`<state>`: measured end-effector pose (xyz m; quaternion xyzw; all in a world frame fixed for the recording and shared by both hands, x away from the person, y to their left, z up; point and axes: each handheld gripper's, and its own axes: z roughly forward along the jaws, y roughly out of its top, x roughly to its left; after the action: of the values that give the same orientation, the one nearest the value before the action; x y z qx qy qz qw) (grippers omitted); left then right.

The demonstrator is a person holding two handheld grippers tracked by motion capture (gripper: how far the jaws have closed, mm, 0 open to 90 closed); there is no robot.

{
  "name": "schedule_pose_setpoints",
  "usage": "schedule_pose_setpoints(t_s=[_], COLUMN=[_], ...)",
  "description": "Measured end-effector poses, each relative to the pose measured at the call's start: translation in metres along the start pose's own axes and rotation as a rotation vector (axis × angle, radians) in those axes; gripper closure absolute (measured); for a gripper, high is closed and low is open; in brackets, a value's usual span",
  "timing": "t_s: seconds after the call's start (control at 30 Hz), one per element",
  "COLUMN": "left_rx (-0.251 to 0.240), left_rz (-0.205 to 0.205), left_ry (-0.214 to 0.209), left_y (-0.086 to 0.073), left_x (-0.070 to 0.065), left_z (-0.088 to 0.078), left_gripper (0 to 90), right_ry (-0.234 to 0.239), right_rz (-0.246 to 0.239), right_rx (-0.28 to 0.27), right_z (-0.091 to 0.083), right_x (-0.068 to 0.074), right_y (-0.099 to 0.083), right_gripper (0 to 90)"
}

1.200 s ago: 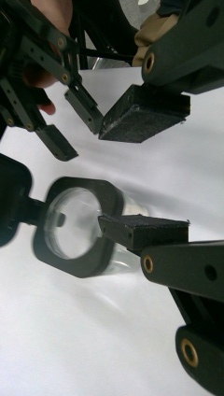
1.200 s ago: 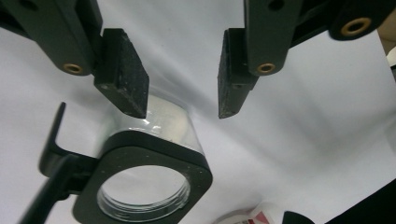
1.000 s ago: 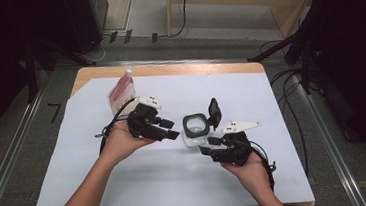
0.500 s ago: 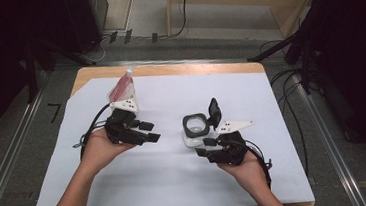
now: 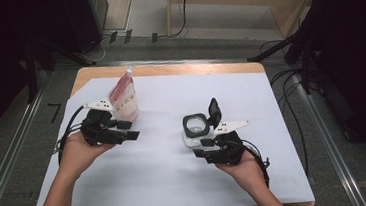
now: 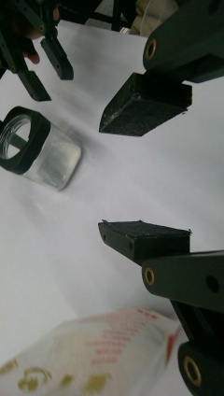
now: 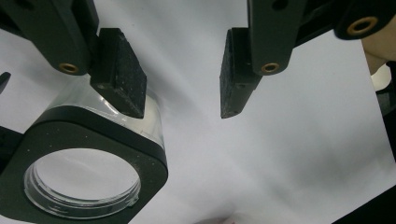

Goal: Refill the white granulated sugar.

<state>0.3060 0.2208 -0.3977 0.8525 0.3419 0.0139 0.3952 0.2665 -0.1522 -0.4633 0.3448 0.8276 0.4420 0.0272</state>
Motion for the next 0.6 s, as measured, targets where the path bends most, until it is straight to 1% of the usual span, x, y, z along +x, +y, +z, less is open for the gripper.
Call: schedule_pose_setpoints(t_s=[0.03, 0.1, 0.13, 0.17, 0.23, 0.27, 0.33, 0.37, 0.43, 0.47, 0.5, 0.53, 0.57, 0.6], left_rx=[-0.009, -0.015, -0.017, -0.013, -0.02, -0.022, -0.027, -0.029, -0.041, -0.049, -0.043, -0.054, -0.05, -0.056], left_rz=[-0.012, -0.014, -0.024, -0.021, -0.029, -0.035, -0.051, -0.054, -0.069, -0.07, -0.071, -0.083, -0.085, -0.091], left_ry=[-0.001, 0.003, 0.021, 0.028, 0.039, 0.036, 0.051, 0.056, 0.076, 0.091, 0.095, 0.109, 0.115, 0.111], left_y=[-0.001, -0.002, -0.004, -0.004, -0.007, -0.008, -0.011, -0.013, -0.015, -0.015, -0.016, -0.017, -0.017, -0.018], left_x=[0.001, 0.004, 0.005, 0.006, 0.008, 0.01, 0.014, 0.015, 0.018, 0.02, 0.022, 0.024, 0.025, 0.027], left_z=[-0.002, -0.006, -0.009, -0.011, -0.014, -0.017, -0.022, -0.024, -0.027, -0.028, -0.029, -0.03, -0.031, -0.032], left_gripper=[46.5, 46.5, 46.5, 46.5, 46.6, 46.6, 46.7, 46.7, 46.7, 46.7, 47.0, 47.0, 46.9, 46.8], right_ry=[0.0, 0.0, 0.0, 0.002, 0.003, 0.005, 0.008, 0.01, 0.013, 0.018, 0.02, 0.023, 0.026, 0.026], right_rz=[-0.001, 0.0, 0.001, 0.002, 0.002, -0.003, -0.003, -0.011, -0.011, -0.017, -0.021, -0.022, -0.028, -0.029], right_rx=[0.0, 0.0, -0.001, 0.001, 0.005, 0.004, 0.007, 0.006, 0.008, 0.009, 0.01, 0.013, 0.017, 0.018], right_z=[0.0, 0.0, 0.0, 0.0, 0.001, 0.002, 0.003, 0.003, 0.005, 0.006, 0.006, 0.007, 0.008, 0.009], right_x=[0.0, -0.001, -0.001, -0.001, 0.0, 0.0, 0.001, 0.001, 0.002, 0.002, 0.002, 0.003, 0.003, 0.003], right_y=[0.0, 0.0, 0.0, 0.001, 0.001, 0.002, 0.002, 0.003, 0.004, 0.004, 0.005, 0.005, 0.006, 0.007], right_gripper=[51.9, 51.9, 51.9, 51.9, 51.9, 51.9, 51.9, 51.9, 51.9, 51.9, 51.9, 51.9, 51.9, 51.9])
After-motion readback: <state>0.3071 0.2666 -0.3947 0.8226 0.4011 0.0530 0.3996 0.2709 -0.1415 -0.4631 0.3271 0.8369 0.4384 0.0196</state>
